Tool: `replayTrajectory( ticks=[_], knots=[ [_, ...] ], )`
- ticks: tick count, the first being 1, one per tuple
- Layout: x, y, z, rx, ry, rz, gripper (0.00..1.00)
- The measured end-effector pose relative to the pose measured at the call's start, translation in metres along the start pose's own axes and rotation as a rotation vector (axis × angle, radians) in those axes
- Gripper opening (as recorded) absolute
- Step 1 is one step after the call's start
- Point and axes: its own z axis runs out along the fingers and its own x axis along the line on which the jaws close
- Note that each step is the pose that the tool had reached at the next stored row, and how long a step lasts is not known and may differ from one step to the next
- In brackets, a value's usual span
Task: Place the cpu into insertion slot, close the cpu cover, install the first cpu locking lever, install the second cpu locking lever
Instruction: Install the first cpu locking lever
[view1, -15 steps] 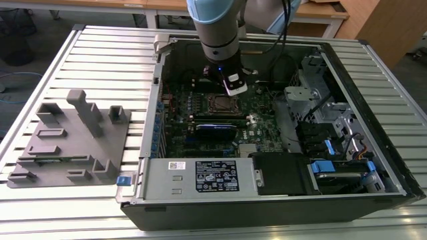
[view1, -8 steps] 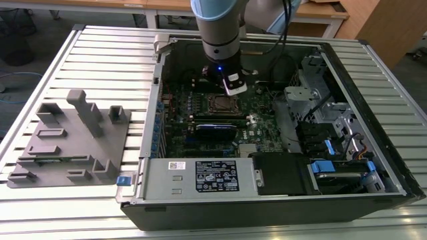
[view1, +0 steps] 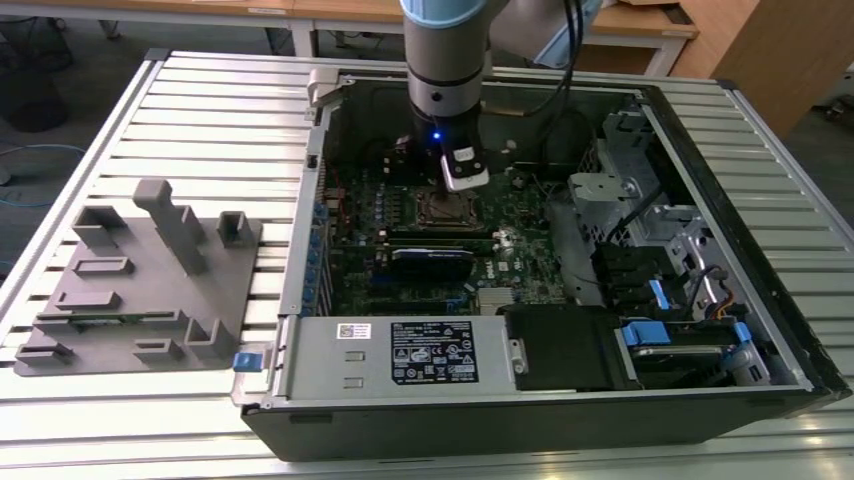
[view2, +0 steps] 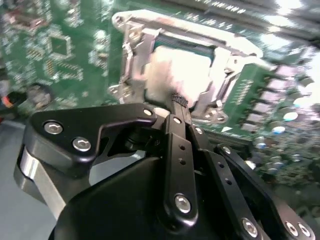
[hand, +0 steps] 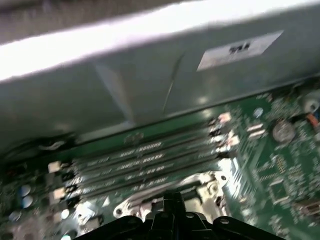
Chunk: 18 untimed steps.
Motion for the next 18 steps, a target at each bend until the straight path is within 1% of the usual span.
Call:
replayTrajectory(
  ticks=[3,4,5,6,9,10,12,14,15,16,17,18],
  knots=[
    [-0.0005,0.0001,0.0,0.0516,0.0203,0.003,0.11],
    [-0.0009,0.0003,0.0001,0.0606,0.0243,0.003,0.11],
    [-0.0011,0.0004,-0.0007,0.0633,0.0262,0.003,0.11],
    [-0.0013,0.0006,-0.0017,0.0641,0.0277,0.004,0.11],
    [-0.002,0.0018,-0.0079,0.0674,0.0315,0.004,0.11],
    [-0.0023,0.0021,-0.0092,0.072,0.0333,0.004,0.11],
    [-0.0026,0.0024,-0.0107,0.0937,0.0375,0.006,0.11],
    [-0.003,0.0025,-0.0113,0.1187,0.0433,0.008,0.11],
    [-0.0031,0.0026,-0.0115,0.1326,0.0463,0.008,0.11],
    [-0.0033,0.0027,-0.0115,0.1448,0.0479,0.008,0.11],
    [-0.0033,0.0026,-0.0114,0.1492,0.0478,0.008,0.11],
    [-0.0033,0.0026,-0.0114,0.1494,0.0479,0.008,0.11]
  ],
)
